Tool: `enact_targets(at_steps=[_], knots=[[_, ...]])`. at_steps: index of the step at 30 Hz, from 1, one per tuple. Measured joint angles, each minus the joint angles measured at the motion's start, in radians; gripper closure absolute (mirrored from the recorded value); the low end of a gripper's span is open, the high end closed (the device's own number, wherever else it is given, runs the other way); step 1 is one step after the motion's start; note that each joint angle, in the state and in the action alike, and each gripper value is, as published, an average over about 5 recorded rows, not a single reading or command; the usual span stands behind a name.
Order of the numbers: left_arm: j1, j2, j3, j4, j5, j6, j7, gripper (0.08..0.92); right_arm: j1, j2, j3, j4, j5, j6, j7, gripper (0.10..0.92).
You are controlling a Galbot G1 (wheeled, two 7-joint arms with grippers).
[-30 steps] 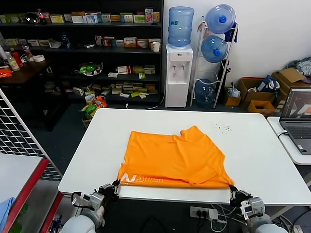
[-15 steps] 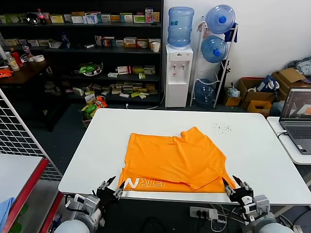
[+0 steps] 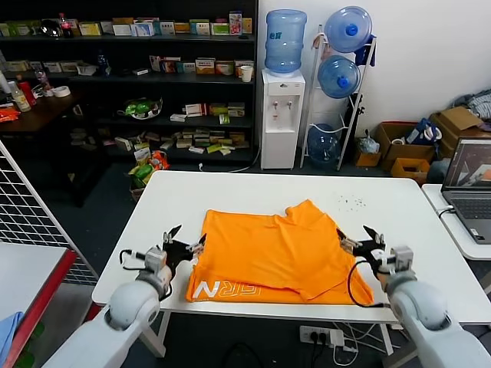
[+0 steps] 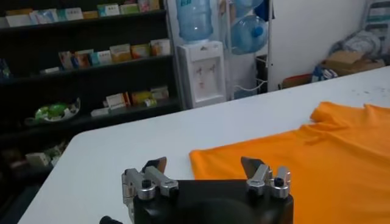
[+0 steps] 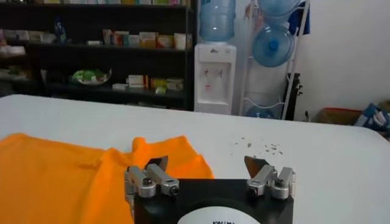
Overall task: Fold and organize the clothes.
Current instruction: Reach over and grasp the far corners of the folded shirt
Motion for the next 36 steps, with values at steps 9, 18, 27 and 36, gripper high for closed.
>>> enact_targets(at_steps=[9,18,27,36], knots=[[-0.252,-0.157,0.057,0.366,0.025,-0.042,0.027,0.177,0.242,0.104,-0.073,-0.316,-0.033,-0.021,-0.085,0.203],[-0.346,-0.272,0.066,0.617,0.065,-0.056,0.049,0.177,0.354,0.204,-0.109,-0.534,-0.122,-0.006,-0.161,0.284],[-0.369,-0.303,0.075,0.699,0.076,-0.056,0.074,0.302,0.400,0.253,-0.116,-0.638,-0.184,0.013,-0.193,0.544],[-0.353,-0.300,0.079,0.686,0.061,-0.050,0.088,0.562,0.393,0.253,-0.129,-0.632,-0.186,0.023,-0.185,0.804]])
